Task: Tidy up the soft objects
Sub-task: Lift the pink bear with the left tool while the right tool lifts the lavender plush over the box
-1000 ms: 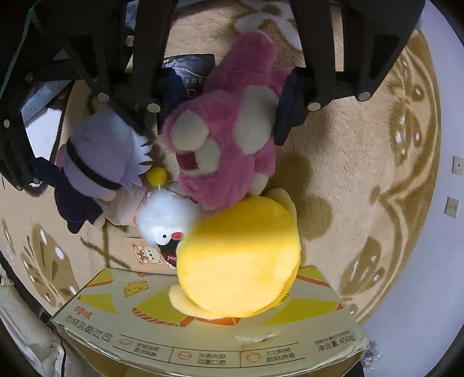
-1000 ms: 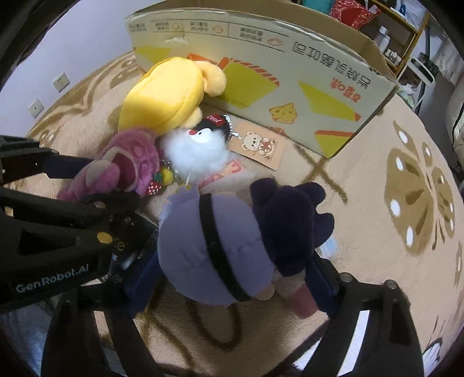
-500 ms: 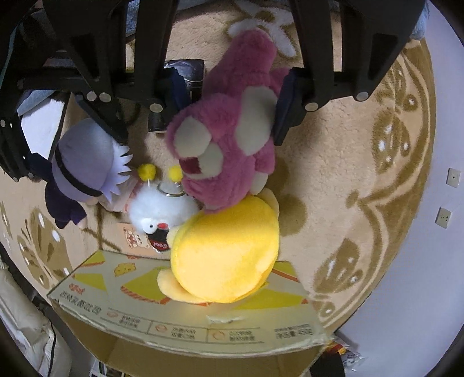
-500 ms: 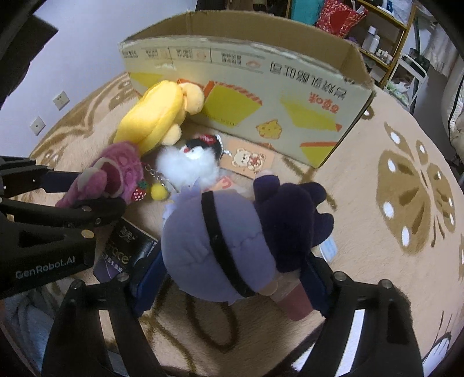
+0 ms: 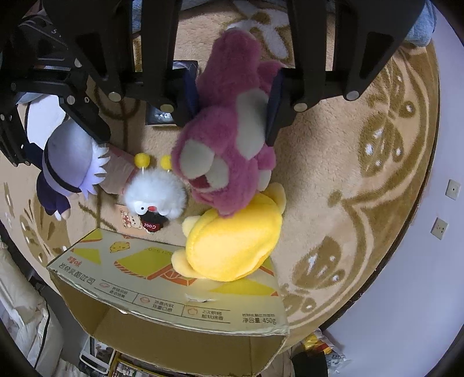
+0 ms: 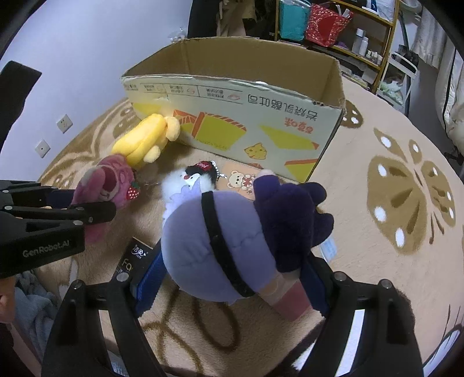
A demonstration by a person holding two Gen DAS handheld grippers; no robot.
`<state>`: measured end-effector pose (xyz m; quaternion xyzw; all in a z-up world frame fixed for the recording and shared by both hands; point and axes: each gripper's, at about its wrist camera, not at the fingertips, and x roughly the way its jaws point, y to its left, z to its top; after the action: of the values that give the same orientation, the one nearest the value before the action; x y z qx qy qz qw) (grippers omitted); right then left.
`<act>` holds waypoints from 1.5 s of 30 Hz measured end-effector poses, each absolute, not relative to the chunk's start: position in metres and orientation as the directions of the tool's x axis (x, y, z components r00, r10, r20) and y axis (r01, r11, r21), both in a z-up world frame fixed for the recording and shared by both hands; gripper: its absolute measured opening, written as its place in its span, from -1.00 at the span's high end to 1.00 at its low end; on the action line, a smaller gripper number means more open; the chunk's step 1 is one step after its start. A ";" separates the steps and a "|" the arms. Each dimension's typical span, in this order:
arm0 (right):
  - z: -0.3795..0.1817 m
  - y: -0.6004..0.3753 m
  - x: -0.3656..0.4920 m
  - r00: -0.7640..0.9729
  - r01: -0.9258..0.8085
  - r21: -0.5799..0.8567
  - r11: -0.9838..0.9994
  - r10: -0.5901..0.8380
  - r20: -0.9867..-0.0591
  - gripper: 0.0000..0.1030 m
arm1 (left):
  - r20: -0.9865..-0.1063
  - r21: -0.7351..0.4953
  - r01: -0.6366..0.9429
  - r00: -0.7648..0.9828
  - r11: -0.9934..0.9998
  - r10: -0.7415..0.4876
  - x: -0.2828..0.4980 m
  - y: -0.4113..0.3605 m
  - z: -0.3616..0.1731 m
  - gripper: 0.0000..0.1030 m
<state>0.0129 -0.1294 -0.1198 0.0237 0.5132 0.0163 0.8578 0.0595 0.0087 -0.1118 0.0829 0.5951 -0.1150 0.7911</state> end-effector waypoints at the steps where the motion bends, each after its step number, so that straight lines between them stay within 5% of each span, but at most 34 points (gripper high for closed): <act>1: -0.119 -0.130 0.012 0.475 -0.002 0.059 0.998 0.053 -0.879 -0.69 | -0.961 -0.011 0.279 0.262 0.960 -0.087 0.061 0.009 -0.112 0.25; 17: -0.100 -0.136 0.009 0.542 0.017 0.099 0.995 0.074 -0.837 -0.69 | -0.954 -0.018 0.250 0.286 0.968 -0.092 0.058 0.020 -0.103 0.24; 45: -0.040 -0.153 0.023 0.734 0.032 0.112 0.993 0.053 -0.677 -0.69 | -0.730 0.040 0.248 0.668 0.968 -0.141 0.072 0.011 -0.016 0.24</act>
<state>0.0231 -0.1528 -0.0403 0.0581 0.3648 0.0055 0.9292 0.0716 0.0112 -0.0156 0.0679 0.3929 -0.1068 0.9108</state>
